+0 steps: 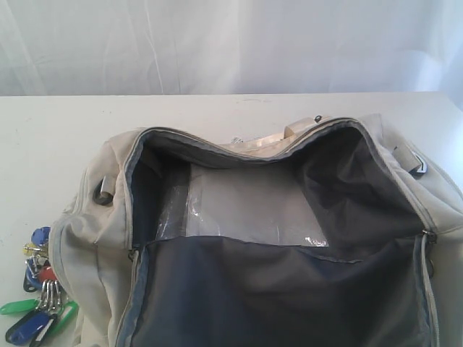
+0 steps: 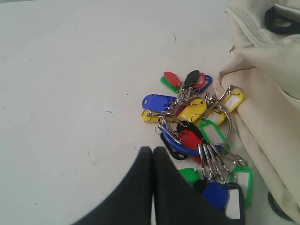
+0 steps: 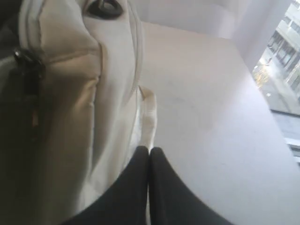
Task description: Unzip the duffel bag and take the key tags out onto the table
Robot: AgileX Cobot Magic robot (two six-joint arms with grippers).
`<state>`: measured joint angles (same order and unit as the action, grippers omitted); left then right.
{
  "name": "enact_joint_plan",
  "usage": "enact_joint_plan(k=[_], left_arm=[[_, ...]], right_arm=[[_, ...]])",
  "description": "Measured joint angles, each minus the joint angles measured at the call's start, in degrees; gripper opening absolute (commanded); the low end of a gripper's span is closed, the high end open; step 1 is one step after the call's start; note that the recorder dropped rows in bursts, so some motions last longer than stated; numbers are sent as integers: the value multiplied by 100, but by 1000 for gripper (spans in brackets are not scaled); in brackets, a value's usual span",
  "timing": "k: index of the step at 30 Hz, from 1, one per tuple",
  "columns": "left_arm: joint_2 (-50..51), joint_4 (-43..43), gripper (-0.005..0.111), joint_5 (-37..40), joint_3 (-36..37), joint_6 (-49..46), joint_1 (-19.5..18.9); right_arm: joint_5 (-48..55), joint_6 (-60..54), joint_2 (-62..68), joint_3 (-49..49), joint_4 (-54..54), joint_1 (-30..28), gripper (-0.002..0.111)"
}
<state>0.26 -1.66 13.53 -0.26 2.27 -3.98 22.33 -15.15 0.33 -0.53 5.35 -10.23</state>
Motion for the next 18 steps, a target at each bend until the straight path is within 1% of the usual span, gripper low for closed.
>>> enact_joint_plan(k=[5,18], left_arm=[[0,0,0,0,0,0,0],[0,0,0,0,0,0,0]], right_arm=[[-426,0,0,32,-741,0,0],[-488,0,0,32,-954,0,0]])
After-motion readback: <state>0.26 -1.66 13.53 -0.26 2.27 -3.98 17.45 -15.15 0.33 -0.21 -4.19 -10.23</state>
